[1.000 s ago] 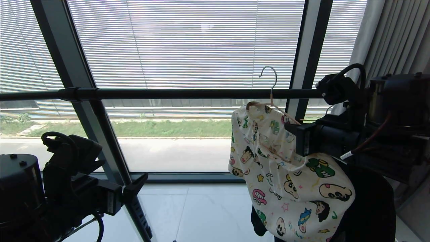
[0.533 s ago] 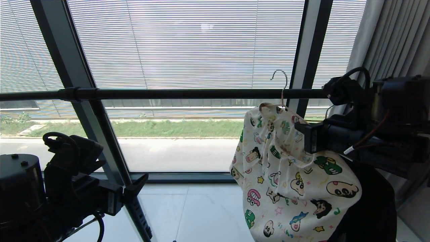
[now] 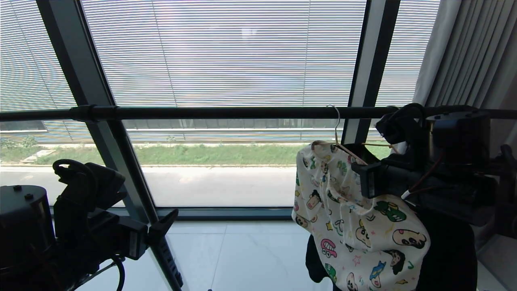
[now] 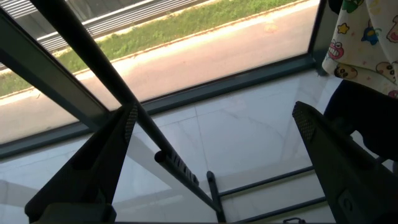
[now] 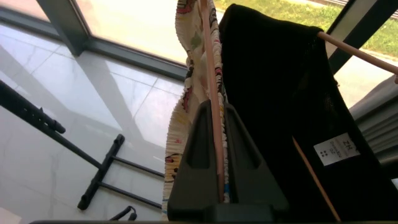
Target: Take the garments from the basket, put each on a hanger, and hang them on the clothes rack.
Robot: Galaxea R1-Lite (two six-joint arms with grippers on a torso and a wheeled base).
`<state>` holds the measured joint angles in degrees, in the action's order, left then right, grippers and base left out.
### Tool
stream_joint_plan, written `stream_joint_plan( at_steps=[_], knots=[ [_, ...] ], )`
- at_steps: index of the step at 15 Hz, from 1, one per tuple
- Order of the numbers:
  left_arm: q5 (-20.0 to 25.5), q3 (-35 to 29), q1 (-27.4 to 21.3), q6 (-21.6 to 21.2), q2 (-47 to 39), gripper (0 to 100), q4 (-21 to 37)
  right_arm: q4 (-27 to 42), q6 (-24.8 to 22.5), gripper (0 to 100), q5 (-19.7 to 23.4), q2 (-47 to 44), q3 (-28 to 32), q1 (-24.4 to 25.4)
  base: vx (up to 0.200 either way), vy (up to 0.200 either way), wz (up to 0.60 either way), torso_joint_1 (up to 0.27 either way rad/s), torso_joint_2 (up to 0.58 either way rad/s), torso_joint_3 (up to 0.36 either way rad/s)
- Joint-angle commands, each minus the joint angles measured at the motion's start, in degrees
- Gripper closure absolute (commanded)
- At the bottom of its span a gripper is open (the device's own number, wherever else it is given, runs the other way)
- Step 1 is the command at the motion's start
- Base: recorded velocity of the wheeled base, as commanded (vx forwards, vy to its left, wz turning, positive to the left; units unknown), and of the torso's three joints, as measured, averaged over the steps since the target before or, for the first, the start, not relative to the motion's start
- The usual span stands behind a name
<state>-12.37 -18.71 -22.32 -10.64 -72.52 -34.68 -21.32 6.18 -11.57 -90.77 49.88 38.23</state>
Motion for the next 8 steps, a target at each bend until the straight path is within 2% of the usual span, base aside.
stream_joint_plan(
  at_steps=[1,4,7,8],
  knots=[
    [0.0,0.0,0.0,0.0,-0.1,0,0.0,0.0,0.1,0,0.0,0.2,0.0,0.2,0.0,0.0,0.0,0.0,0.0,0.0],
    [-0.2,0.0,1.0,0.2,0.0,0,0.0,0.7,-1.0,0,-0.4,2.6,-0.1,0.1,0.0,0.0,0.0,0.0,0.0,0.0],
    [-2.9,0.1,1.3,0.2,-0.1,0,0.0,7.6,-9.2,0,0.1,8.9,0.0,-2.5,0.0,0.0,0.0,0.0,0.0,0.0],
    [-3.5,0.2,1.3,0.2,-0.1,0,0.0,8.0,-9.6,0,0.2,10.0,-0.1,-2.5,0.0,0.0,0.0,0.0,0.0,0.0]
  ],
)
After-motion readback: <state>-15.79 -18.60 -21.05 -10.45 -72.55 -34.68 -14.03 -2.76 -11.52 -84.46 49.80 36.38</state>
